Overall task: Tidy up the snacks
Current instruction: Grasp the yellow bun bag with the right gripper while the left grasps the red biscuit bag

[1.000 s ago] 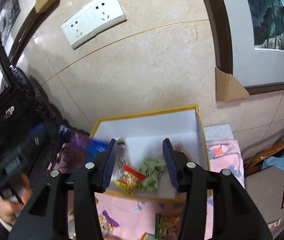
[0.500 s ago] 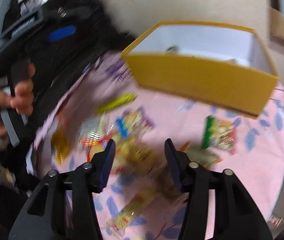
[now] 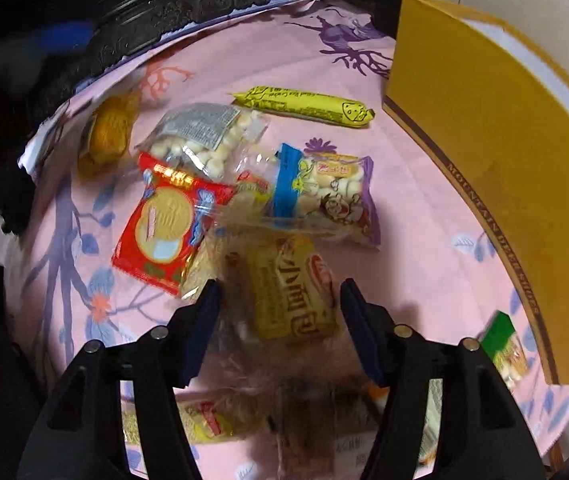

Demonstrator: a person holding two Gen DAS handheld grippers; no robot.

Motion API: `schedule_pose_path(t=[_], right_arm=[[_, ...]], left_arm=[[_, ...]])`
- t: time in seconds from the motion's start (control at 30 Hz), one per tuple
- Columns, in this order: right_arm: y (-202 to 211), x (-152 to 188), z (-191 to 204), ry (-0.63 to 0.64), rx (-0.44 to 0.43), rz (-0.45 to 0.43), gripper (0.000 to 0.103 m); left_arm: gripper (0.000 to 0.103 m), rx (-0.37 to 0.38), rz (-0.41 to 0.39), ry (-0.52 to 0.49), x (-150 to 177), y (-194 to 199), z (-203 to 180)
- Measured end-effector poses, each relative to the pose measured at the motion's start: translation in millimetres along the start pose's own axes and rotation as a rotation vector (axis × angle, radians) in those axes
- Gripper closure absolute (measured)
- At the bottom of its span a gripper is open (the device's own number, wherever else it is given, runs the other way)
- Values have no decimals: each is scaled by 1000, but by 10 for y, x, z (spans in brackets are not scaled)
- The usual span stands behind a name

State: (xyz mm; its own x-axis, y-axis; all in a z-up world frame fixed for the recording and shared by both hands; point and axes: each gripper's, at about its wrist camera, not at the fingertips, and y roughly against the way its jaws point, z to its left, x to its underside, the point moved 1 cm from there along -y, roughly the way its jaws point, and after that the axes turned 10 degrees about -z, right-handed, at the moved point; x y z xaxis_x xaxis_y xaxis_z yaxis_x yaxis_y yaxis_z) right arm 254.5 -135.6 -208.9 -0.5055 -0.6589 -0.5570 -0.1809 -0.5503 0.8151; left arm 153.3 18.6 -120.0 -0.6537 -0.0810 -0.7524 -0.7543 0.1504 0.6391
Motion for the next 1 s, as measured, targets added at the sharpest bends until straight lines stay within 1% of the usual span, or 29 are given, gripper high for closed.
schedule_pose_path(t=[0.1, 0.17, 0.23, 0.43, 0.57, 0.7, 0.83, 0.87, 0.9, 0.93, 0.97, 1.0], right_arm=[[77, 5, -23, -41, 13, -3, 50], [158, 52, -18, -77, 24, -20, 51], [266, 104, -19, -139, 33, -54, 51], [653, 229, 22, -286, 82, -154, 51], [839, 283, 100, -357, 97, -204, 51], [947, 329, 165, -413, 101, -234, 51], [937, 376, 206, -447, 104, -239, 51], [925, 386, 212, -455, 107, -236, 51], [924, 393, 214, -461, 110, -234, 51], [916, 397, 214, -467, 111, -233, 52], [915, 402, 216, -473, 113, -234, 52], [917, 406, 215, -481, 113, -237, 52]], left_arm=[[19, 38, 47, -15, 172, -131, -148], [19, 57, 78, -34, 263, -239, -246], [19, 81, 101, -45, 341, -332, -317], [19, 108, 145, -60, 493, -546, -408], [19, 108, 154, -59, 546, -668, -396], [19, 109, 174, -40, 592, -834, -337], [20, 104, 144, -102, 612, -888, -408], [22, 101, 139, -108, 616, -897, -409], [27, 94, 133, -115, 618, -895, -414], [35, 89, 127, -123, 613, -889, -413], [41, 85, 124, -124, 605, -884, -397], [52, 81, 122, -121, 597, -878, -379]])
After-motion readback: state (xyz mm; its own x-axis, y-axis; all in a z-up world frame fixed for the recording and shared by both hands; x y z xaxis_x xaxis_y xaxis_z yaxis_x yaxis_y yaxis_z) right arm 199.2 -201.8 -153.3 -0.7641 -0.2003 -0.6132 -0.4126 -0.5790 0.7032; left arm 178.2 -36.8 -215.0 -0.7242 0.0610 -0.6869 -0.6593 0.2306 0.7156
